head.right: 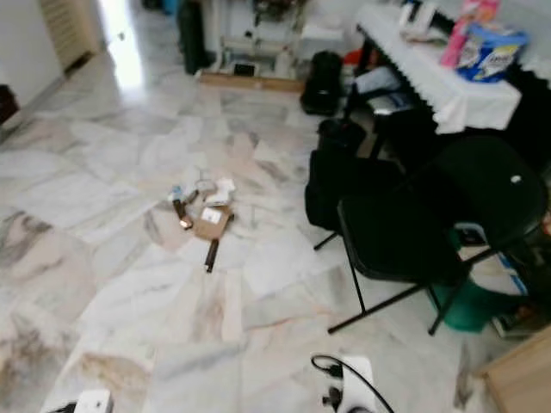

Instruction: Sweep floor

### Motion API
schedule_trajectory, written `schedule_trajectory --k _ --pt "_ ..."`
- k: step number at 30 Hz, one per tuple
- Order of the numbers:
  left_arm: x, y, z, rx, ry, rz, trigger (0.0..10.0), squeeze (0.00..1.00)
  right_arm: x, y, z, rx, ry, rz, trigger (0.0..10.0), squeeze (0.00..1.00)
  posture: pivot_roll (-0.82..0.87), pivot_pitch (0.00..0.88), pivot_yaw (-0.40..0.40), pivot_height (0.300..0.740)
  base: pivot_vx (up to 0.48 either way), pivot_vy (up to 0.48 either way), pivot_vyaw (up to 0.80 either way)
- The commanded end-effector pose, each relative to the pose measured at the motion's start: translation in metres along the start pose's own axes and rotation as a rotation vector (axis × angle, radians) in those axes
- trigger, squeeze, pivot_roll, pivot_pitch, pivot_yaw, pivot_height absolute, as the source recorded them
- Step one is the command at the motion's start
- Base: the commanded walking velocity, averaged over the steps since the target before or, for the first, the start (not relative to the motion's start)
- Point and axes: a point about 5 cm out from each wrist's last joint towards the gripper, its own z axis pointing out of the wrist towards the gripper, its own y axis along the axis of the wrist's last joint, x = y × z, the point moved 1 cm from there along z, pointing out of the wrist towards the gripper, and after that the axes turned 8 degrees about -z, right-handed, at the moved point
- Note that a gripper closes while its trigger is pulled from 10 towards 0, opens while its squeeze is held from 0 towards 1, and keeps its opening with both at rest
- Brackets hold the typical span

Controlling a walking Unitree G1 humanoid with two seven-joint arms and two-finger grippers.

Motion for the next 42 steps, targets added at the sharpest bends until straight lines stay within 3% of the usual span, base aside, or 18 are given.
schedule_trajectory --k 1,22,42 --pt "-0.0028 -0.0008 0.0 -0.001 -0.004 0.017 10.0 0.0 0.0059 -0.0048 -0.0004 0.008 0.028 0.055 10.0 0.0 -0.04 0.0 -0.027 0.74 0.0 0.48 0.0" --pt "-0.0036 -0.0015 -0.0001 -0.006 0.0 0.005 10.0 0.0 0.0051 -0.0053 -0.0007 0.008 0.035 0.052 10.0 0.0 -0.03 0.0 -0.032 0.74 0.0 0.463 0.0" --pt "-0.0032 0.0018 0.0 -0.029 0.008 0.002 10.0 0.0 0.0057 -0.0013 -0.0005 -0.028 0.035 0.086 10.0 0.0 -0.03 0.0 -0.042 0.74 0.0 0.0 0.0"
